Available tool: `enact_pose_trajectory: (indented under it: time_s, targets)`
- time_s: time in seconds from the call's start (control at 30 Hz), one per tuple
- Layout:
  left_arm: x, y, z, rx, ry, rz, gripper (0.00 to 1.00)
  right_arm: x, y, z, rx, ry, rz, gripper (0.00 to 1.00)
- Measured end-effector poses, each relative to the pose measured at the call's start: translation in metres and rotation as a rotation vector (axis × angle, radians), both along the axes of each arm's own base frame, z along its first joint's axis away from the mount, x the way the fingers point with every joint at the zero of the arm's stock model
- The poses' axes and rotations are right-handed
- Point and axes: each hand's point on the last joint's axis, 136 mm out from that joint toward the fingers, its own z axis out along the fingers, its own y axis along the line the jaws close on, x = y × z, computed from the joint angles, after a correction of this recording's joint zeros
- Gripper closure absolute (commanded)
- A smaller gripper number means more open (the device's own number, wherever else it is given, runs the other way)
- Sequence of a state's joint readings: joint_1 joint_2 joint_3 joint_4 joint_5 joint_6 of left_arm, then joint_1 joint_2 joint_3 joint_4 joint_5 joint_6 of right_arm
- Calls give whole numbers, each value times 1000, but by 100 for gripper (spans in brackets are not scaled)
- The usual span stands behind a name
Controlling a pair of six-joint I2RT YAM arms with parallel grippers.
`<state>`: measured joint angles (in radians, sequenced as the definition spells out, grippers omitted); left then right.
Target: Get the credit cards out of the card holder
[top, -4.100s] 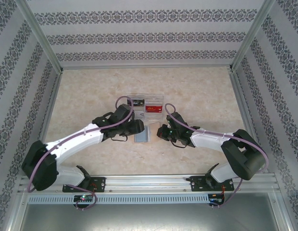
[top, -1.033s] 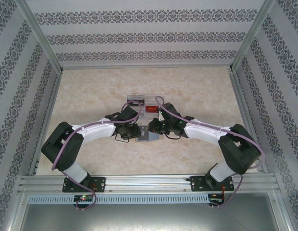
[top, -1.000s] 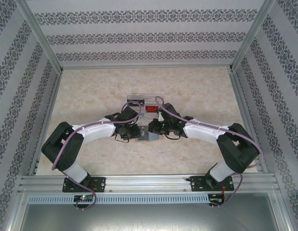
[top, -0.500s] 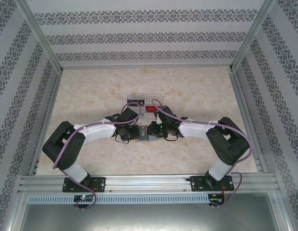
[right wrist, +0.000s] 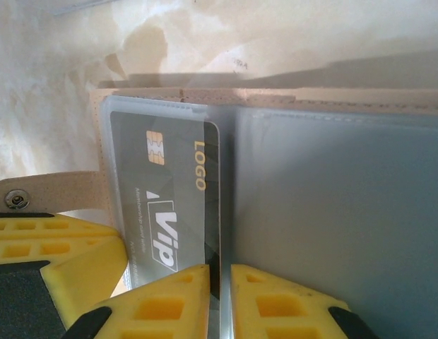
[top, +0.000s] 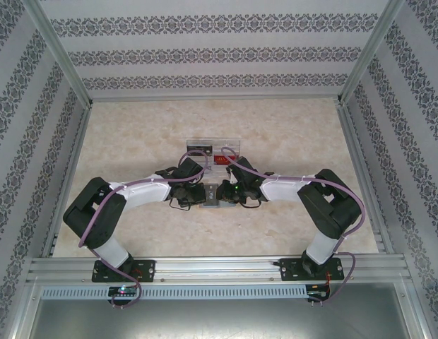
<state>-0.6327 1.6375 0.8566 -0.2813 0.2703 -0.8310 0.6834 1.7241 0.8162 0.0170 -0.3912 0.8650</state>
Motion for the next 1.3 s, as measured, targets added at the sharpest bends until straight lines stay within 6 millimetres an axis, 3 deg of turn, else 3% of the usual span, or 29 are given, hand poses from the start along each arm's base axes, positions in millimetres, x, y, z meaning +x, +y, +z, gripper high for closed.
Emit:
enact_pose_trajectory:
  time_s: [0.13,0.37,0.7,0.73,0.77,0.87,1.07,1.17,1.3]
  targets:
    - [0,0,0,-2,2,4,91,1,1,0,3,-3,1,100]
    - [0,0,0,-1,4,11,95,1,0,0,7,-3,-7,100]
    - [0,1,0,2,4,15,97,-2,-23,5,10,-7,-50,100]
    - [0,1,0,2,4,15,97,-3,-24,6,11,-9,-50,99]
    - [0,1,0,2,4,15,97,-3,-24,6,11,-8,-51,88]
    - [0,1,0,2,4,15,97,-3,-23,6,13,-11,-48,78]
    - [0,1,0,2,4,15,97,-1,-20,0,23,-3,-43,78]
    - [0,1,0,2,4,15,97,-1,-19,-3,27,4,-43,84]
    - [0,1,0,2,4,15,97,0,-16,-1,40,1,-46,100]
